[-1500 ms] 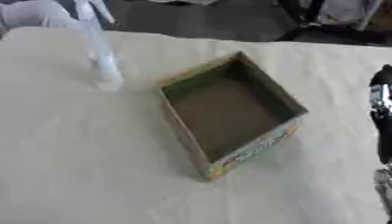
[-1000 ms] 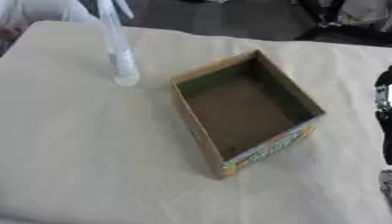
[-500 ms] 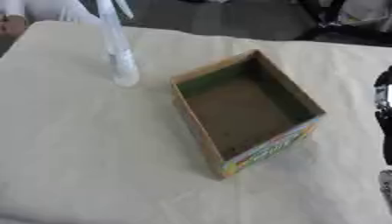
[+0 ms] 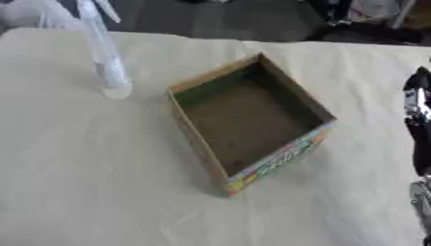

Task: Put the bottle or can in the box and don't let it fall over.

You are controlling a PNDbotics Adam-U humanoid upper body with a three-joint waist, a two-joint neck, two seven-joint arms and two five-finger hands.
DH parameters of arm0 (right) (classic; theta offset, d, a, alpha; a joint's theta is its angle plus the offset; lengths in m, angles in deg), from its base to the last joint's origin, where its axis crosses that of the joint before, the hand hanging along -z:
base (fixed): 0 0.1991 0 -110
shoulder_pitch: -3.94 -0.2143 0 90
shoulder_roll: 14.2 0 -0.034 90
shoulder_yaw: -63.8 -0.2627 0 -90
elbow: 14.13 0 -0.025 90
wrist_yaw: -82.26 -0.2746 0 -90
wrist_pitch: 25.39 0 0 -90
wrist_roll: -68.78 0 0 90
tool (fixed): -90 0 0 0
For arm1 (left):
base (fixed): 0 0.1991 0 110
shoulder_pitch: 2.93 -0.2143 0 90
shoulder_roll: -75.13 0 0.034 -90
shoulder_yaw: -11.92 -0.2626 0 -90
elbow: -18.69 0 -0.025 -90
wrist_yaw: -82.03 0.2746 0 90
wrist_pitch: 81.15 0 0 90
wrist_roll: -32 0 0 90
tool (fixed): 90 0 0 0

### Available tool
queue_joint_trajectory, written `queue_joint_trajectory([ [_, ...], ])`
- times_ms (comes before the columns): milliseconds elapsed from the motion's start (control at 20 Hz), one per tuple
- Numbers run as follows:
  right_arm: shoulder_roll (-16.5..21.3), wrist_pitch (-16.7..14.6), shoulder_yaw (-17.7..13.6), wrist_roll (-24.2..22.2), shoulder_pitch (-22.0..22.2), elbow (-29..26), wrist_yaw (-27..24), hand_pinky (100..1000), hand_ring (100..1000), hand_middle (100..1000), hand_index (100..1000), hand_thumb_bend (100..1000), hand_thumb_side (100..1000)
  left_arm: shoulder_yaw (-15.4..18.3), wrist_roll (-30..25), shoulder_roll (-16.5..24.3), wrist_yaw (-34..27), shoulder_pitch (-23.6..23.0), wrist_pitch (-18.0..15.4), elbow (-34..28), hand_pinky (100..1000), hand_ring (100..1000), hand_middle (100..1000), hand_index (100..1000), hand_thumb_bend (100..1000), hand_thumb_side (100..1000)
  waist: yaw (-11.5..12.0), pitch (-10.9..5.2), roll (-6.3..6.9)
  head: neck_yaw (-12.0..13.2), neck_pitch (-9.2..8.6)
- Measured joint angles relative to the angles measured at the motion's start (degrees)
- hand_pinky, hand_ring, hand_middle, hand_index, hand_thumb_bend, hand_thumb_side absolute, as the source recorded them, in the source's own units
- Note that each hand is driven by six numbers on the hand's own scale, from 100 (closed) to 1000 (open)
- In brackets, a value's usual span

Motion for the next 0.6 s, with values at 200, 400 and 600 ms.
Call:
queue_joint_trajectory([
  [200, 0.0, 0.1, 0.0, -0.1, 0.0, 0.0, 0.0, 1000, 1000, 1000, 1000, 100, 470, 0.0, 0.9, 1.3, 1.8, 0.6, 1.2, 0.6, 1000, 789, 860, 826, 722, 467, 0.0, -0.01, 0.05, 0.0, -0.01],
  [400, 0.0, 0.1, 0.0, -0.1, 0.0, 0.0, -0.2, 1000, 1000, 1000, 1000, 100, 470, -1.0, 1.7, 5.0, 4.8, 2.0, 3.9, 4.0, 1000, 812, 870, 838, 767, 398, 0.1, -0.03, 0.17, 0.0, 0.00],
  [600, 0.0, 0.3, 0.1, -0.3, 0.1, 0.0, -0.5, 1000, 1000, 1000, 1000, 100, 470, -2.1, 1.1, 8.5, 6.2, 4.2, 7.4, 9.5, 1000, 810, 854, 827, 807, 358, 0.1, -0.11, 0.10, 0.1, 0.04],
])
